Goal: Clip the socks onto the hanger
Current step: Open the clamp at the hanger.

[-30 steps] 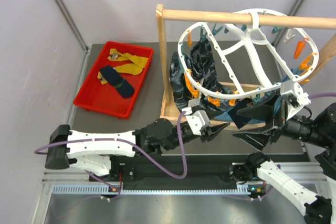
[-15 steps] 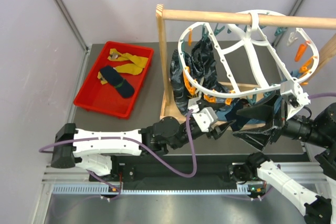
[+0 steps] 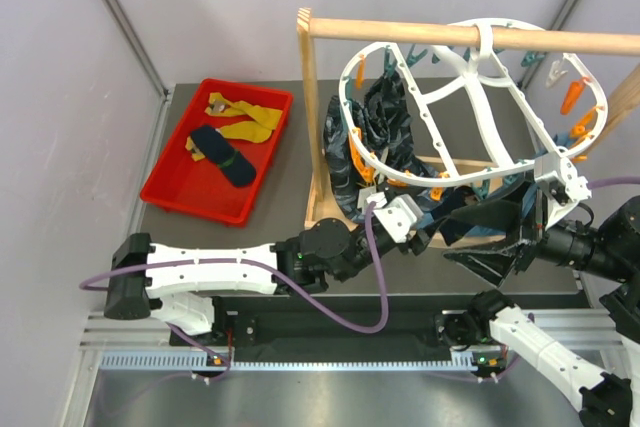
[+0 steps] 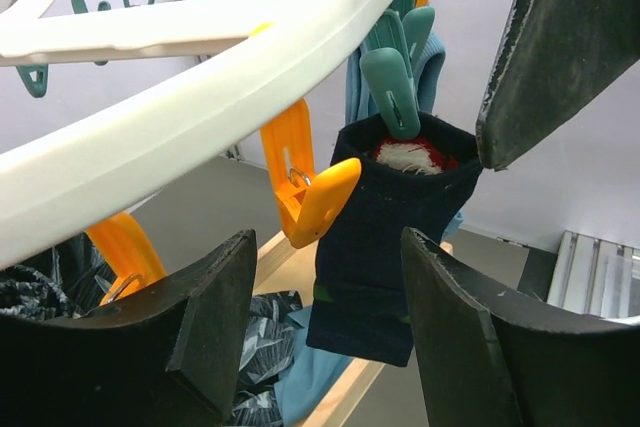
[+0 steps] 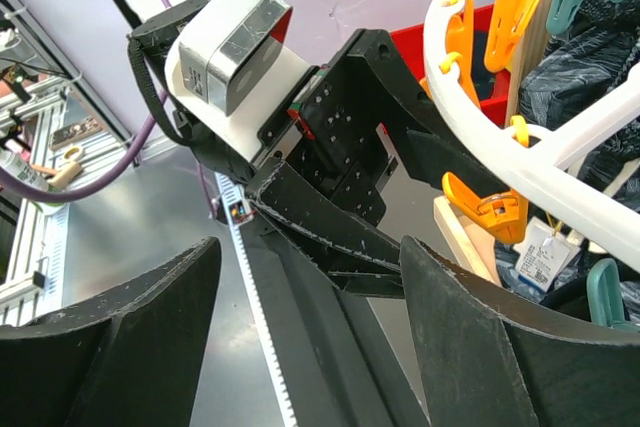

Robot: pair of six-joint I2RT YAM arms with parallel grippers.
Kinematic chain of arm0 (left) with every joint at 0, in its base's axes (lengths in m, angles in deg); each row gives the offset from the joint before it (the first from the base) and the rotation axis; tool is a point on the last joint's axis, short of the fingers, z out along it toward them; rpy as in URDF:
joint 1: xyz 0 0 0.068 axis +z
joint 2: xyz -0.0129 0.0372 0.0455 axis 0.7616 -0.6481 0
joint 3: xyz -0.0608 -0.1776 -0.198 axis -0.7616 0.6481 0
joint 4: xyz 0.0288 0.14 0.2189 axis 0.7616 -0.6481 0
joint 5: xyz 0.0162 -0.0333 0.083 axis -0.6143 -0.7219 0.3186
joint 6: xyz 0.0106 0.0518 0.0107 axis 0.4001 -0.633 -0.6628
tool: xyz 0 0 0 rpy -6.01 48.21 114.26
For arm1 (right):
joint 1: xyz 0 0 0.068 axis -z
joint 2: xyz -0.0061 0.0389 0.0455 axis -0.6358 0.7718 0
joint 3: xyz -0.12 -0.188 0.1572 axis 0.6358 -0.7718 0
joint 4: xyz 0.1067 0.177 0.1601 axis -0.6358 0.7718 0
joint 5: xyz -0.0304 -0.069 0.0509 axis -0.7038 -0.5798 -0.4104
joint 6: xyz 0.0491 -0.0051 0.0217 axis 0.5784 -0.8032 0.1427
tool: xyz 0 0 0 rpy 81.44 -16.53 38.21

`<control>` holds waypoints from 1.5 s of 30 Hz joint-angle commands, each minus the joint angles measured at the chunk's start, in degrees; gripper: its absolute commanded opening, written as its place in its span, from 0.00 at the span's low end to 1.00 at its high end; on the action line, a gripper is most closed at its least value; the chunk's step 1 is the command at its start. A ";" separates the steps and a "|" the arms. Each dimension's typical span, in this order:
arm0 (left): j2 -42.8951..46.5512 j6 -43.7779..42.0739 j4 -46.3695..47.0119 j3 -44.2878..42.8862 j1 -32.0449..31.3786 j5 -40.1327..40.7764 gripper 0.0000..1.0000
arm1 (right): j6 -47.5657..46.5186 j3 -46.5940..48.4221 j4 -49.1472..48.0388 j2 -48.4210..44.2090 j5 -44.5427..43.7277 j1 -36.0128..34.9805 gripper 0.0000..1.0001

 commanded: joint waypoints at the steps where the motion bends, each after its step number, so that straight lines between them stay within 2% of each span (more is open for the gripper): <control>1: -0.11 -1.83 4.38 -2.29 0.21 0.64 0.64 | 0.35 0.46 -1.98 -0.27 -0.52 -0.10 0.71; 10: -1.95 -2.09 8.08 -2.99 0.38 -0.32 0.63 | 0.79 0.11 -2.51 0.26 -3.77 -0.19 0.69; 15: -2.92 -2.45 8.17 -4.22 0.29 0.20 0.58 | 0.18 -0.16 -1.54 0.96 -7.63 -0.10 0.65; 16: -3.01 -2.27 8.17 -4.14 0.29 0.20 0.51 | -0.26 0.19 -1.19 1.31 -8.16 -0.10 0.64; 19: -3.09 -1.22 8.08 -4.57 0.21 1.25 0.40 | -0.79 0.89 -0.22 2.28 -9.40 -0.10 0.62; 23: -3.18 0.36 5.19 -6.07 0.29 0.65 0.17 | -0.53 0.98 -0.83 3.16 -9.75 -0.10 0.57; 27: -2.48 1.86 3.34 -6.68 0.29 -0.94 0.15 | 0.18 0.81 -1.27 3.60 -11.77 -0.19 0.50; 30: -1.87 2.83 2.02 -6.86 0.29 -2.08 0.11 | 0.88 0.98 -1.80 3.78 -13.17 -0.19 0.48; 36: -1.43 6.16 -2.90 -8.70 0.29 -4.28 0.08 | 1.32 2.21 -1.80 4.74 -15.02 -0.10 0.54; 45: -0.46 9.86 -5.71 -8.71 0.29 -5.42 0.06 | 0.27 3.18 0.31 4.57 -21.00 -0.01 0.56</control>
